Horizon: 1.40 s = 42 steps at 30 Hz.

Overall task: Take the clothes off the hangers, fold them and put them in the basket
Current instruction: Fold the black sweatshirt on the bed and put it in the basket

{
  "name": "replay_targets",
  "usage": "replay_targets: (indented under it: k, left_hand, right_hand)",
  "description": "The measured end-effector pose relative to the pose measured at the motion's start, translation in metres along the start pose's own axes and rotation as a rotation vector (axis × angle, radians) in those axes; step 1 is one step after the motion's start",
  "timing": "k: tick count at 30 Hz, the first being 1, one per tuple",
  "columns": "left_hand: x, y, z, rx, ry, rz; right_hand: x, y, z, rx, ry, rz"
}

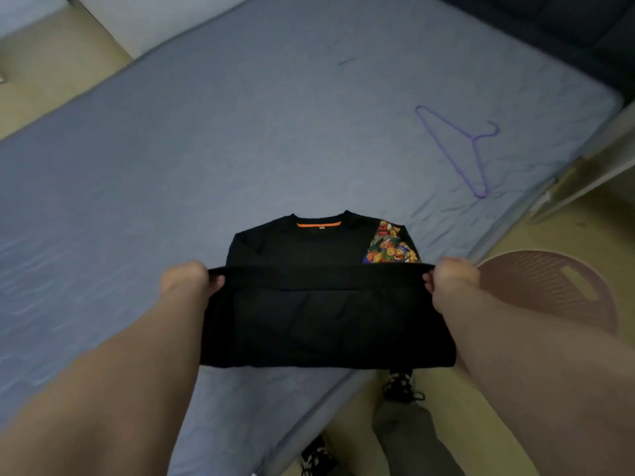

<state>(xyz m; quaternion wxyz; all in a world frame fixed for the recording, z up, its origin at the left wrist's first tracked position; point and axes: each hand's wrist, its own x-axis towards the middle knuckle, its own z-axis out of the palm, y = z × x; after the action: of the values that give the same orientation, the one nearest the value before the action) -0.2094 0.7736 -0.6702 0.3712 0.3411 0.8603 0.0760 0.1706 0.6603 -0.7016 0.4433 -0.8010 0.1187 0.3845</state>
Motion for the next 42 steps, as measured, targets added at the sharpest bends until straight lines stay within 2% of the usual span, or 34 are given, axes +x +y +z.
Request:
replay_targets:
  k: [3,6,12,14,16,20,22,24,27,29,31,33,36,40,42]
  left_hand:
    - [0.048,0.026,0.035,0.177,-0.010,0.118]
    - [0.104,0.048,0.076,0.208,0.035,0.168]
    - [0.169,0.069,0.125,-0.004,0.104,0.019]
    - [0.183,0.072,0.138,-0.232,0.036,-0.007]
    - [0.193,0.074,0.145,-0.443,0.061,-0.068]
    - [0.211,0.083,0.162,-0.415,0.067,-0.008]
    - [0.216,0.087,0.170,-0.221,0.022,0.022]
    - [0.211,0.088,0.176,0.214,0.042,0.172]
    - [0.204,0.092,0.189,0.791,0.084,0.527]
    - [0.207,0.096,0.196,0.992,-0.067,0.645]
    - [0.211,0.099,0.204,1.073,-0.224,0.633]
    - [0.213,0.101,0.208,1.110,-0.221,0.648]
    - [0.216,0.108,0.210,1.224,-0.179,0.715]
    - [0.222,0.112,0.204,1.353,-0.221,0.728]
    - [0.223,0.112,0.200,1.388,-0.198,0.725]
  right_hand:
    - [0.050,-0.014,0.047,-0.046,-0.108,-0.061]
    - [0.107,-0.020,0.096,-0.025,-0.090,-0.076]
    - [0.191,-0.017,0.166,-0.150,-0.056,-0.191]
    - [0.205,-0.015,0.177,-0.181,-0.043,-0.227]
    - [0.208,-0.017,0.185,-0.183,-0.057,-0.265]
    - [0.226,-0.019,0.197,-0.256,-0.090,-0.275]
    - [0.232,-0.020,0.198,-0.357,-0.119,-0.290]
    - [0.230,-0.021,0.197,-0.640,-0.151,-0.387]
    - [0.217,-0.022,0.199,-1.220,-0.155,-0.665]
    - [0.208,-0.025,0.208,-1.443,-0.244,-0.866]
    - [0.204,-0.025,0.222,-1.586,-0.453,-0.918]
    - [0.201,-0.020,0.234,-1.682,-0.604,-0.896]
    - [0.199,-0.022,0.243,-1.794,-0.641,-0.866]
    - [0.194,-0.034,0.251,-2.052,-0.649,-0.688]
    - [0.191,-0.038,0.253,-2.147,-0.628,-0.659]
